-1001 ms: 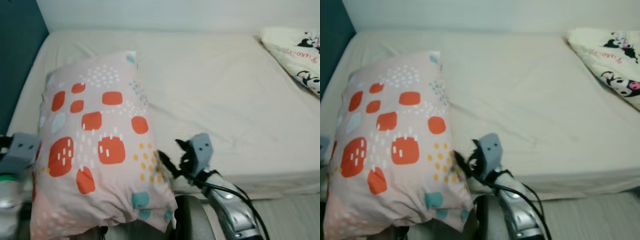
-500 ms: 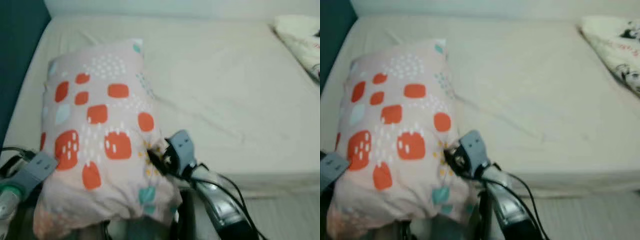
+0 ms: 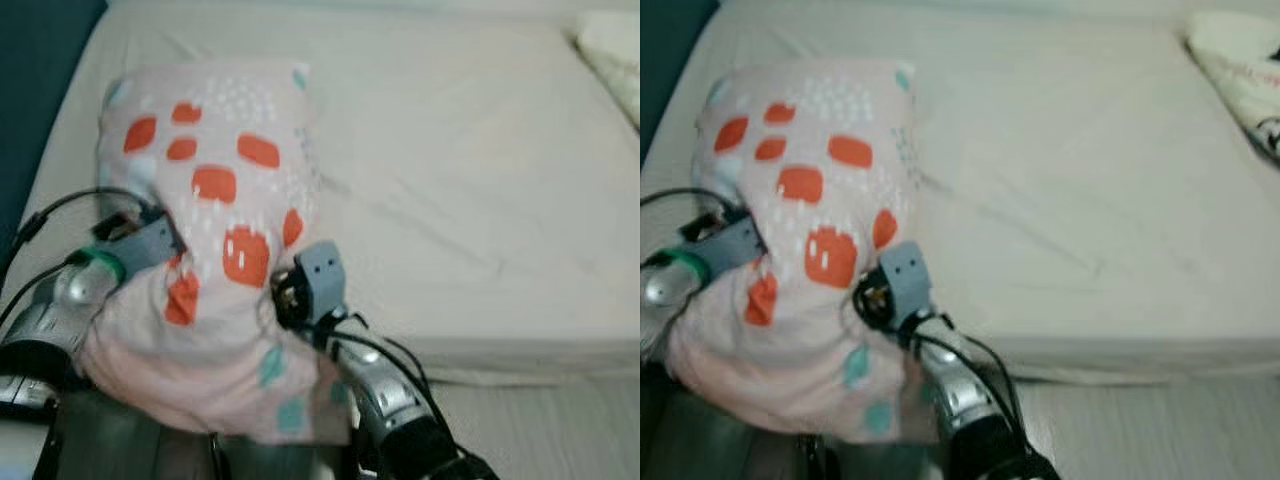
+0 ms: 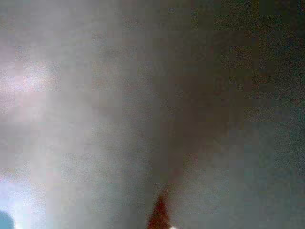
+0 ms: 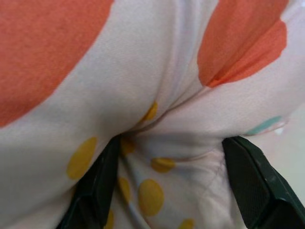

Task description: Clean up the room

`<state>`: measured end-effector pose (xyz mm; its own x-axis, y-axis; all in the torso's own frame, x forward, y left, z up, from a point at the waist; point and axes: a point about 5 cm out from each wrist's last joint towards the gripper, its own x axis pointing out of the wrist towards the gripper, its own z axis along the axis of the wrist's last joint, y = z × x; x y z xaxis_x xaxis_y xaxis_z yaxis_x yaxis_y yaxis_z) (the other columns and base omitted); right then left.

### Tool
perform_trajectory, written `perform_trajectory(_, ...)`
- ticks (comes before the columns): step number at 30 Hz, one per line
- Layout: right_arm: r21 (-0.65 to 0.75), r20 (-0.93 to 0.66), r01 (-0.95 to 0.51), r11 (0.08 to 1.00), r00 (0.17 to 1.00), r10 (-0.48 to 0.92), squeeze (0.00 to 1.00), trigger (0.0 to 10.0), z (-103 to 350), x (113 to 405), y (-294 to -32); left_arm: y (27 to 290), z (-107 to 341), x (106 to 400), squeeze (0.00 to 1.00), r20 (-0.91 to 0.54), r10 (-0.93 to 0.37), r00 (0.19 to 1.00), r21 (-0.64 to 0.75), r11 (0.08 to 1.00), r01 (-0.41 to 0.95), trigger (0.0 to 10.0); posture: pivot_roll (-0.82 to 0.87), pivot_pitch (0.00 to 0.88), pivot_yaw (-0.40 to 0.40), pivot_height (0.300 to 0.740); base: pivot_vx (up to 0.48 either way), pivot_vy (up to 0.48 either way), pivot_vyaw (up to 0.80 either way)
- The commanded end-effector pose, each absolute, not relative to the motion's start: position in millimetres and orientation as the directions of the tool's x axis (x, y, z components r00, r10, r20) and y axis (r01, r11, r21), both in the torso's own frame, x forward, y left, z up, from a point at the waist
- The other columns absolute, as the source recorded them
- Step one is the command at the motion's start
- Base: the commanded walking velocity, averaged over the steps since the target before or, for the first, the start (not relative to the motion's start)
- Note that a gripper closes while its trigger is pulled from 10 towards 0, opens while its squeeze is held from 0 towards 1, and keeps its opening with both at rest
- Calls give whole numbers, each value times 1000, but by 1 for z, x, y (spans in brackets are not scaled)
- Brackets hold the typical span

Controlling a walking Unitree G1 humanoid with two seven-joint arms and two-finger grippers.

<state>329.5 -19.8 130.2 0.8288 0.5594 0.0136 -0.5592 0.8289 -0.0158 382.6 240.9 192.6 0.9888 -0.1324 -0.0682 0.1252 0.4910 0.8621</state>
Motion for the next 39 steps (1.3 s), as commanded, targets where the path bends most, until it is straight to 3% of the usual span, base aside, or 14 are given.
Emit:
perform_trajectory(1, 10, 56, -582, 813, 813, 580, 0, 10000, 138, 326, 6, 211, 194, 390, 0, -46, -232, 972, 871, 467, 153, 10000, -29, 338, 37, 579, 0, 0, 0)
perform_trajectory(4, 20, 142, -535, 845, 838, 527, 0, 10000, 158, 336, 5, 200, 209, 398, 0, 6, -245, 970, 882, 459, 110, 10000, -29, 338, 37, 579, 0, 0, 0)
perform_trajectory(5, 17, 236, -495, 869, 846, 478, 0, 10000, 183, 344, 2, 186, 228, 405, 0, 72, -260, 963, 882, 466, 61, 10000, -26, 334, 42, 579, 0, 0, 0)
perform_trajectory(9, -6, 381, -443, 896, 828, 412, 0, 10000, 223, 354, -5, 165, 259, 413, 0, 181, -288, 940, 878, 478, -23, 10000, -27, 327, 50, 579, 0, 0, 0)
perform_trajectory(11, -165, 582, -320, 933, 732, 354, 0, 10000, 279, 357, -21, 146, 304, 414, 0, 367, -307, 878, 844, 508, -175, 10000, -33, 319, 60, 579, 0, 0, 0)
perform_trajectory(14, -168, 614, -317, 933, 707, 351, 0, 10000, 291, 356, -23, 142, 314, 413, 0, 413, -314, 855, 829, 518, -210, 10000, -30, 315, 59, 579, 0, 0, 0)
perform_trajectory(20, -170, 600, -348, 922, 706, 377, 0, 10000, 287, 355, -19, 144, 310, 414, 0, 399, -310, 863, 829, 524, -195, 10000, -25, 310, 57, 579, 0, 0, 0)
perform_trajectory(25, -180, 566, -412, 893, 699, 437, 0, 10000, 258, 336, -13, 150, 295, 414, 0, 380, -311, 871, 842, 505, -187, 10000, -16, 312, 46, 579, 0, 0, 0)
perform_trajectory(29, -175, 462, -573, 800, 670, 581, 0, 10000, 221, 307, -4, 153, 279, 413, 0, 348, -324, 879, 874, 452, -179, 10000, -25, 311, 47, 579, 0, 0, 0)
perform_trajectory(30, -161, 381, -645, 747, 658, 650, 0, 10000, 203, 301, 2, 162, 268, 415, 0, 295, -268, 917, 887, 434, -158, 10000, -35, 310, 51, 579, 0, 0, 0)
perform_trajectory(32, -161, 381, -645, 747, 658, 650, 0, 10000, 203, 301, 2, 162, 268, 415, 0, 295, -268, 917, 887, 434, -158, 10000, -35, 310, 51, 579, 0, 0, 0)
perform_trajectory(36, -148, 257, -664, 733, 690, 677, 0, 10000, 170, 307, 4, 205, 228, 413, 0, 122, -40, 992, 907, 409, -96, 10000, -39, 308, 55, 579, 0, 0, 0)
perform_trajectory(37, -148, 257, -664, 733, 690, 677, 0, 10000, 170, 307, 4, 205, 228, 413, 0, 122, -40, 992, 907, 409, -96, 10000, -39, 308, 55, 579, 0, 0, 0)
perform_trajectory(39, -181, 231, -612, 770, 735, 638, 0, 10000, 165, 320, 0, 235, 193, 402, 0, -21, 103, 995, 860, 509, -34, 10000, -34, 307, 58, 579, 0, 0, 0)
